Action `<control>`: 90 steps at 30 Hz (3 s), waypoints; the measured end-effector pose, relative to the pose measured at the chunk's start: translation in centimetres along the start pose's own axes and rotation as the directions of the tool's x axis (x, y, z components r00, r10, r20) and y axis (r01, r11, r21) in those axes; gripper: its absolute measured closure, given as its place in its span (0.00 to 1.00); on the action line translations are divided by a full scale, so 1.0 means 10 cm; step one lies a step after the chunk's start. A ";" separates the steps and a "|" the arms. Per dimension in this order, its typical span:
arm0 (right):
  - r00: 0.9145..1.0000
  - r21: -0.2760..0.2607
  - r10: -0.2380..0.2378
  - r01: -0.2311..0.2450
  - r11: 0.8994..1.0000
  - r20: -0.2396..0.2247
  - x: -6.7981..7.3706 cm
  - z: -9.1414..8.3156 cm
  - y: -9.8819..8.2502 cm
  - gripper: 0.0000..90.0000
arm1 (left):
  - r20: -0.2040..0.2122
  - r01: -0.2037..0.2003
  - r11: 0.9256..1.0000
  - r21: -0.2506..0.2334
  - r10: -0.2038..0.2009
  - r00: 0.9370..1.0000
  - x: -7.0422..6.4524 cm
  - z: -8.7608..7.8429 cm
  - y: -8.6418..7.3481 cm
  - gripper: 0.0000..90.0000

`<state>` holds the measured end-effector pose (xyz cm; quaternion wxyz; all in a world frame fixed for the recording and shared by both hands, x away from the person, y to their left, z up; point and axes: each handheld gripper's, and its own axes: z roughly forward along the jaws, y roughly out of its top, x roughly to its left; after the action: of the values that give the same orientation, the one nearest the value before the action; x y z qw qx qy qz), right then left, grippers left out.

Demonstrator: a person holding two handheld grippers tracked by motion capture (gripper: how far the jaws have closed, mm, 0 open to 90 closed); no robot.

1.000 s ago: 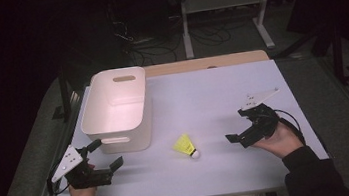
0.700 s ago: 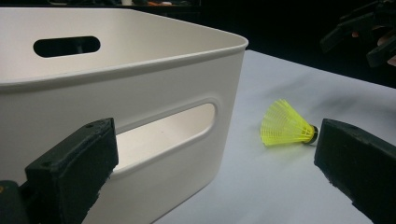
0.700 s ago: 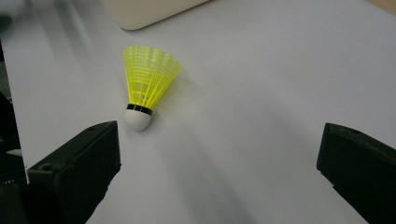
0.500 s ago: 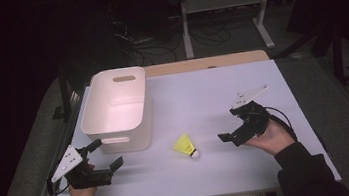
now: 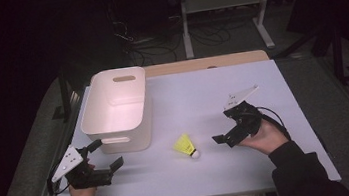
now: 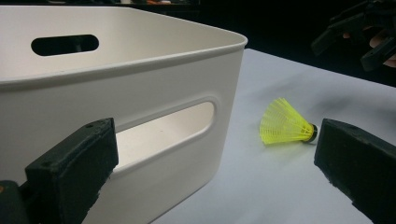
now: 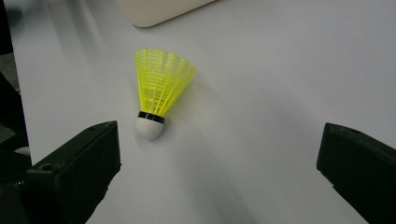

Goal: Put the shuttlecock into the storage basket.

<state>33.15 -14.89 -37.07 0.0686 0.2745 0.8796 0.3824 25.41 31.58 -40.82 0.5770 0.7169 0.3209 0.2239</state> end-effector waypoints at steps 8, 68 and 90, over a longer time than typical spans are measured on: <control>1.000 0.017 -0.011 0.011 1.000 -0.015 0.05 0.07 0.06 0.00 | 0.002 -0.001 1.000 -0.001 0.001 1.000 0.00 0.00 0.00 0.00; 0.995 0.118 -0.022 0.034 0.992 -0.101 0.29 0.62 0.09 0.00 | 0.008 -0.002 1.000 0.000 0.002 1.000 -0.01 -0.01 0.00 0.00; 0.994 0.154 -0.040 0.055 0.987 -0.101 0.36 0.81 0.05 0.00 | 0.011 -0.002 1.000 0.000 0.002 1.000 -0.01 -0.01 0.00 0.00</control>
<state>32.97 -7.56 -42.07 0.0132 0.2390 0.9155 0.3235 25.26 31.60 -40.81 0.5784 0.7185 0.3170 0.2208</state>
